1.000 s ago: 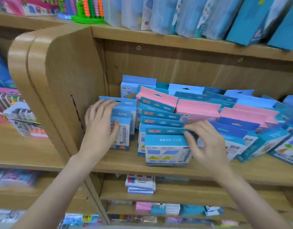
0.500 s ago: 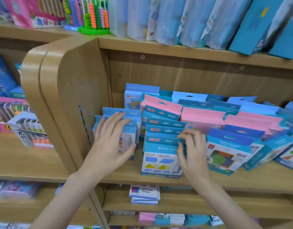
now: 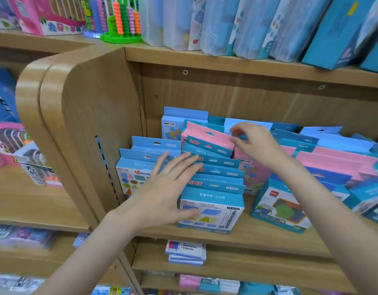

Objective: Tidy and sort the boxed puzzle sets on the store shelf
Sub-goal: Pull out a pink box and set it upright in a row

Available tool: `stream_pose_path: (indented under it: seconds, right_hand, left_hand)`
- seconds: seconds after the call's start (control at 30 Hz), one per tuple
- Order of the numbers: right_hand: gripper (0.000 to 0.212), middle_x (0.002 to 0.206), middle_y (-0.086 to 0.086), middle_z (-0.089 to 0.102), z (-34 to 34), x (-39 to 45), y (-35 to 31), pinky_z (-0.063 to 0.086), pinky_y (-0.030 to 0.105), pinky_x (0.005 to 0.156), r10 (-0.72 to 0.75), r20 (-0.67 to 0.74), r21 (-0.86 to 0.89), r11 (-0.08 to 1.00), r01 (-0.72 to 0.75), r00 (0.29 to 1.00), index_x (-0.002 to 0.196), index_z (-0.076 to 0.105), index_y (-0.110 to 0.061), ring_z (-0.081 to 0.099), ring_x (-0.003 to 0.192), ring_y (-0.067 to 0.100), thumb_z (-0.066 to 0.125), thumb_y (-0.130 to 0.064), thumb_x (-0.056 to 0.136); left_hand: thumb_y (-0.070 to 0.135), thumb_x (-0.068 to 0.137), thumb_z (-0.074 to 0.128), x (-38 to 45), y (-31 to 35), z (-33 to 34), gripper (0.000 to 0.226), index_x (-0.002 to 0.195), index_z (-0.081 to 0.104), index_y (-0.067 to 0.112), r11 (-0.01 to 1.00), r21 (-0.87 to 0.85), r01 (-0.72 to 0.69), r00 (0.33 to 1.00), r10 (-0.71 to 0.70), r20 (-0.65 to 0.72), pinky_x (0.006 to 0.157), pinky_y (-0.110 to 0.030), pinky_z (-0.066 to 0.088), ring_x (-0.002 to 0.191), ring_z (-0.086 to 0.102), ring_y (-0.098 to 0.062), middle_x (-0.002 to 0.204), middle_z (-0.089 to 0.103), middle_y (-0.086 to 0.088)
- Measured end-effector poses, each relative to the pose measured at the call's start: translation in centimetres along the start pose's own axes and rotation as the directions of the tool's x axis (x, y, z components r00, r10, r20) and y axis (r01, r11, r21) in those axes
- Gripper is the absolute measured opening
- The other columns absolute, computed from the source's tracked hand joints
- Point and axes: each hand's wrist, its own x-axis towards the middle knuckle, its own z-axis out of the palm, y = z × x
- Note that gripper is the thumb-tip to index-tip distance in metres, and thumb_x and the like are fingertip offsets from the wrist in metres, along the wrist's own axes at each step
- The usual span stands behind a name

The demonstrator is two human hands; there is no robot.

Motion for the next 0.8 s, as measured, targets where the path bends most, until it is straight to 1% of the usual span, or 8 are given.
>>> stream_pose_path:
  seconds: [0.07,0.13,0.23,0.33,0.43,0.53,0.63,0.8]
  right_hand:
    - [0.022,0.107,0.013,0.067,0.6,1.7,0.0,0.046,0.039,0.085,0.015,0.145,-0.086,0.996,-0.002,0.989,0.106,0.063,-0.006,0.058,0.100,0.030,0.051,-0.014,0.090]
    - [0.020,0.101,0.014,0.067,1.3,2.4,0.1,0.044,0.036,0.073,0.005,0.133,-0.139,0.990,0.014,0.991,0.098,0.065,-0.006,0.058,0.096,0.033,0.048,-0.011,0.090]
    - [0.019,0.096,0.015,0.067,1.3,2.7,-0.1,0.041,0.034,0.069,-0.004,-0.106,-0.051,0.999,-0.002,0.994,0.098,0.063,-0.008,0.058,0.092,0.035,0.045,-0.014,0.093]
    - [0.019,0.094,0.013,0.066,-1.2,3.2,-0.9,0.042,0.032,0.072,-0.015,-0.310,0.108,0.993,0.051,0.951,0.100,0.060,-0.005,0.059,0.086,0.030,0.045,-0.013,0.094]
    - [0.018,0.089,0.000,0.059,-4.0,2.7,-1.6,0.046,0.032,0.071,-0.048,-0.342,0.207,0.970,0.125,0.939,0.102,0.060,-0.007,0.059,0.077,0.022,0.045,-0.013,0.095]
    - [0.016,0.084,-0.003,0.057,-5.0,1.0,-1.5,0.042,0.024,0.067,-0.096,-0.387,0.165,0.971,0.172,0.917,0.100,0.060,-0.009,0.056,0.069,0.016,0.045,-0.013,0.095]
    - [0.016,0.082,-0.004,0.057,-5.4,-0.9,-1.2,0.033,0.004,0.064,-0.113,-0.545,0.136,0.966,0.220,0.831,0.098,0.061,-0.006,0.047,0.070,0.003,0.047,-0.011,0.094]
    - [0.017,0.083,-0.003,0.056,-7.1,-3.3,-0.7,0.032,0.004,0.066,-0.034,-0.706,0.153,0.968,0.200,0.707,0.097,0.061,-0.002,0.045,0.073,0.001,0.045,-0.008,0.094]
  left_hand:
    - [0.070,0.074,0.039,0.6,0.4,0.1,0.085,0.144,0.020,0.025,1.000,0.017,-0.001,0.999,0.001,0.038,0.110,-0.034,-0.017,0.137,-0.003,-0.001,0.152,0.015,0.009]
    - [0.068,0.075,0.040,0.9,0.5,0.2,0.077,0.139,0.031,0.026,1.000,0.024,0.008,0.999,-0.008,0.033,0.110,-0.033,-0.017,0.137,0.009,-0.003,0.149,0.024,0.008]
    - [0.065,0.075,0.043,0.9,0.4,0.3,0.065,0.126,0.045,0.024,0.999,0.028,0.031,0.999,-0.031,0.028,0.112,-0.035,-0.007,0.128,0.031,-0.009,0.134,0.045,0.004]
    - [0.065,0.075,0.043,1.0,0.4,0.5,0.063,0.122,0.047,0.024,0.998,0.052,0.031,0.999,-0.033,0.032,0.111,-0.037,0.000,0.123,0.038,-0.011,0.129,0.049,0.003]
    - [0.068,0.076,0.040,0.9,0.5,0.5,0.067,0.126,0.045,0.024,0.999,0.023,0.046,0.998,-0.046,0.037,0.112,-0.035,-0.006,0.129,0.035,-0.011,0.135,0.044,0.004]
    - [0.068,0.076,0.039,1.0,0.6,0.6,0.067,0.125,0.047,0.023,0.999,0.021,0.049,0.998,-0.050,0.040,0.111,-0.035,-0.005,0.127,0.040,-0.013,0.132,0.048,0.003]
    - [0.067,0.077,0.040,1.1,0.6,0.6,0.065,0.121,0.051,0.020,0.998,0.030,0.056,0.998,-0.057,0.040,0.110,-0.036,0.000,0.122,0.047,-0.016,0.127,0.053,0.001]
    - [0.068,0.077,0.039,1.2,0.5,0.6,0.065,0.120,0.050,0.020,0.999,0.034,0.040,0.998,-0.042,0.042,0.111,-0.036,-0.001,0.122,0.046,-0.016,0.129,0.051,0.001]
